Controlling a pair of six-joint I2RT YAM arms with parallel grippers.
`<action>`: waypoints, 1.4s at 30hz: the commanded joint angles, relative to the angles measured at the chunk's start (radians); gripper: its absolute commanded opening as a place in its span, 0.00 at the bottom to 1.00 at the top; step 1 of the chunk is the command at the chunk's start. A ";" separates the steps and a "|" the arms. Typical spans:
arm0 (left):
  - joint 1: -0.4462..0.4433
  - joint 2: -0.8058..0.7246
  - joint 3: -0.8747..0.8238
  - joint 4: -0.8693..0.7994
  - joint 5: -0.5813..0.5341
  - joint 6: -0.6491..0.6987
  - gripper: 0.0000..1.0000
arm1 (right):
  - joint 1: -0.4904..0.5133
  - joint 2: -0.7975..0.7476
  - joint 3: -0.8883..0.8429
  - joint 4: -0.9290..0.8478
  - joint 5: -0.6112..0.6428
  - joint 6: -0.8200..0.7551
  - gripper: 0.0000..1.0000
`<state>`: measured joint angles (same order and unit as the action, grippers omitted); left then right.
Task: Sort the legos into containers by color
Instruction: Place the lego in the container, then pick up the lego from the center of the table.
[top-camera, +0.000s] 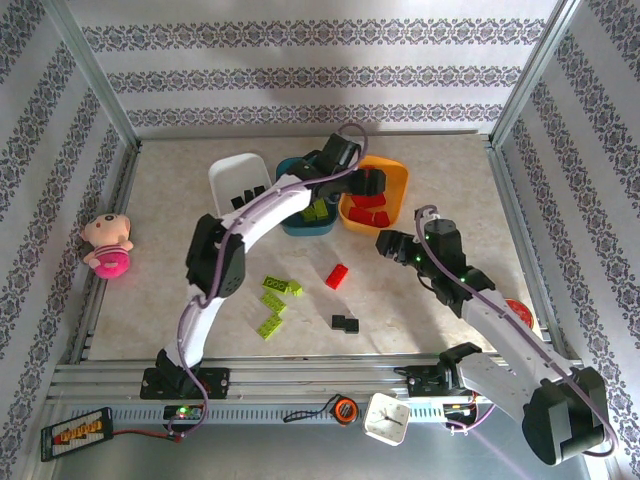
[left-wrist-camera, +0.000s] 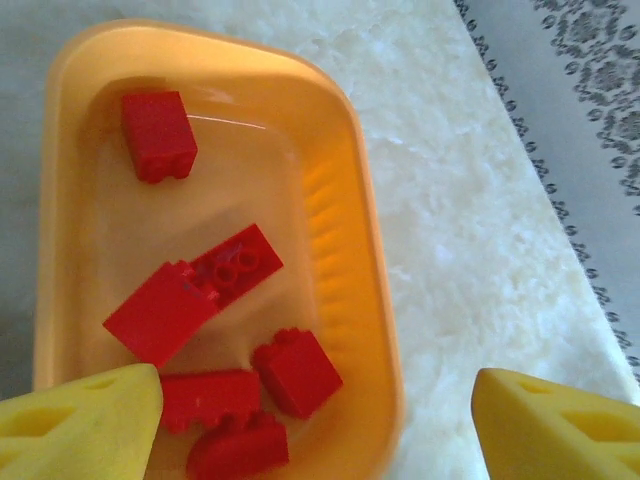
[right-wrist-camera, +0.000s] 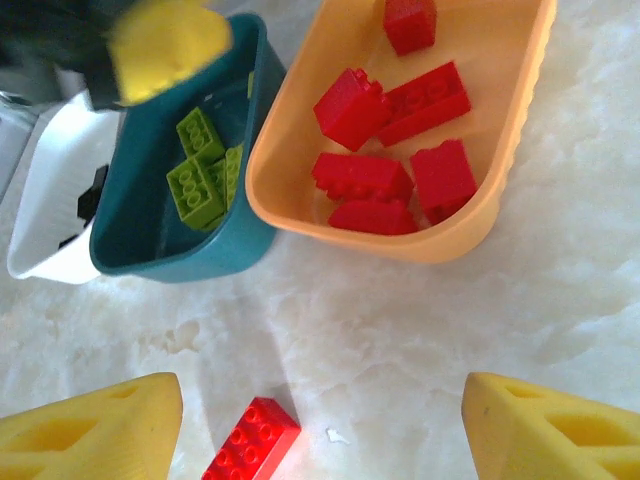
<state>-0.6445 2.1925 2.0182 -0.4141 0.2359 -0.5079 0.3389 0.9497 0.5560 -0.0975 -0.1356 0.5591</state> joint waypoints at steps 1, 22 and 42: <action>0.017 -0.218 -0.214 0.165 -0.001 -0.016 0.87 | 0.058 0.041 0.026 -0.006 -0.018 0.004 0.74; 0.018 -1.416 -1.490 0.295 -0.280 -0.119 1.00 | 0.439 0.555 0.197 -0.042 0.313 0.344 0.75; 0.017 -1.652 -1.591 0.208 -0.380 -0.102 1.00 | 0.496 0.771 0.369 -0.219 0.361 0.338 0.55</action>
<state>-0.6346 0.5461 0.4202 -0.1764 -0.1162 -0.6250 0.8230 1.7008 0.8978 -0.2989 0.2348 0.9115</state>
